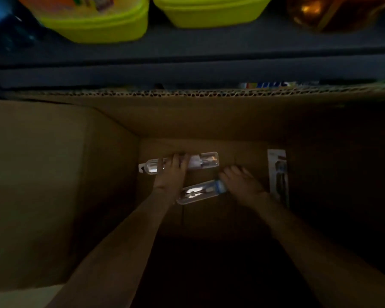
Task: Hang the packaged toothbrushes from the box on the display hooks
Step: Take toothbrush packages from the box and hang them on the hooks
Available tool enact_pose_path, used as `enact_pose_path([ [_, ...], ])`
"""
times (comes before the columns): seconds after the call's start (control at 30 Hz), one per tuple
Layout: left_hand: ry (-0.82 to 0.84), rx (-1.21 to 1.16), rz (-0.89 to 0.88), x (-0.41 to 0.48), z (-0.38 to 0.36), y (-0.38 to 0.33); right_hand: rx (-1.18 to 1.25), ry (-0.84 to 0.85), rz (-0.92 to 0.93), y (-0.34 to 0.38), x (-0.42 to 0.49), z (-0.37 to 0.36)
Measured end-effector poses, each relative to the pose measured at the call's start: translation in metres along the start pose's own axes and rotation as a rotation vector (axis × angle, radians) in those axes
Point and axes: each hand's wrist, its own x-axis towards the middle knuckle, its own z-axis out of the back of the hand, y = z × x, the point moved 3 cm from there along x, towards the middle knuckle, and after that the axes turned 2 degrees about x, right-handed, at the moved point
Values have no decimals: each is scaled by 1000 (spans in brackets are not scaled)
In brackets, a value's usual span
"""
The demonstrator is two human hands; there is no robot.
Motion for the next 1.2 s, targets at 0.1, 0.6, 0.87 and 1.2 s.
enact_pose_path([
  [0.1, -143, 83, -39, 8, -2, -1, 6, 26, 42, 0, -3, 7],
  [0.6, 222, -1442, 546, -108, 50, -30, 741, -60, -400, 14, -76, 61],
  [0.87, -42, -1835, 915, -91, 35, -7, 927, -71, -15, 104, -28, 66],
  [1.2, 37, -1604, 831, -79, -19, 45, 451, -188, -420, 92, 42, -9],
])
